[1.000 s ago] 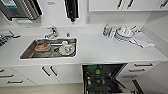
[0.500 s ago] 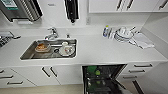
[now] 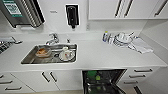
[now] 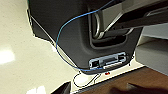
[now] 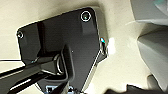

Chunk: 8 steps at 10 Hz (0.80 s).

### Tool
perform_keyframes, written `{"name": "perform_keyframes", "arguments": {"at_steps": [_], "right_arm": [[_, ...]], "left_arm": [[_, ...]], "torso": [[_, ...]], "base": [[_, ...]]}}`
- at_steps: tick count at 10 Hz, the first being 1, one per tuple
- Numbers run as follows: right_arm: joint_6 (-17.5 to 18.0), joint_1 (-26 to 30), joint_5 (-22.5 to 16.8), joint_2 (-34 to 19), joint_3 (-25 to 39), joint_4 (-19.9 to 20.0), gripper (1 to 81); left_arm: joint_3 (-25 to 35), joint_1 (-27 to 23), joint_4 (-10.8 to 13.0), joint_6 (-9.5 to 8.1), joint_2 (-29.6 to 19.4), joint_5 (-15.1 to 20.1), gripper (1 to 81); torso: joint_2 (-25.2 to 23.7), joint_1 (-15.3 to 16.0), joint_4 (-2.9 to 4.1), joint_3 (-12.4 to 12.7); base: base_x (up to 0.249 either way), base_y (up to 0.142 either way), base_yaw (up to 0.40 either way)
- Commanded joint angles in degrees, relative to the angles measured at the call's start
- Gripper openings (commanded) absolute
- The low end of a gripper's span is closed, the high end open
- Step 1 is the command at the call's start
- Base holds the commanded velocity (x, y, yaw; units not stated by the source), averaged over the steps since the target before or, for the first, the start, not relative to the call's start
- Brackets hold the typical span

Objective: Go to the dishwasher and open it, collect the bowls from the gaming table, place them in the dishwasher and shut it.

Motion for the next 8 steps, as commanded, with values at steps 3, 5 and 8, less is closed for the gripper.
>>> {"name": "perform_keyframes", "arguments": {"at_steps": [3, 5, 8], "right_arm": [[-1.56, -6.11, 2.02, 5.44, -6.92, -4.2, 81.1], [-1.47, -8.04, 4.65, 6.58, -9.36, -4.03, 81.1], [-1.38, -11.46, 6.42, 9.48, -15.53, -4.19, 81.1]], "left_arm": [[-0.4, 0.57, 0.03, 0.33, 0.13, 2.62, 81.1], [-0.4, 0.57, 0.11, 0.33, 0.22, 2.62, 81.1], [-0.4, 0.4, 0.29, 0.33, 0.66, 2.63, 81.1]], "torso": [[-9.75, 6.21, 0.0, 0.02], [-13.95, 8.81, 0.0, 0.05], [-20.17, 12.65, 0.0, 0.09]], "base": [[0.0, 0.0, 0.0], [0.0, 0.0, 0.0], [0.0, 0.0, 0.0]]}}
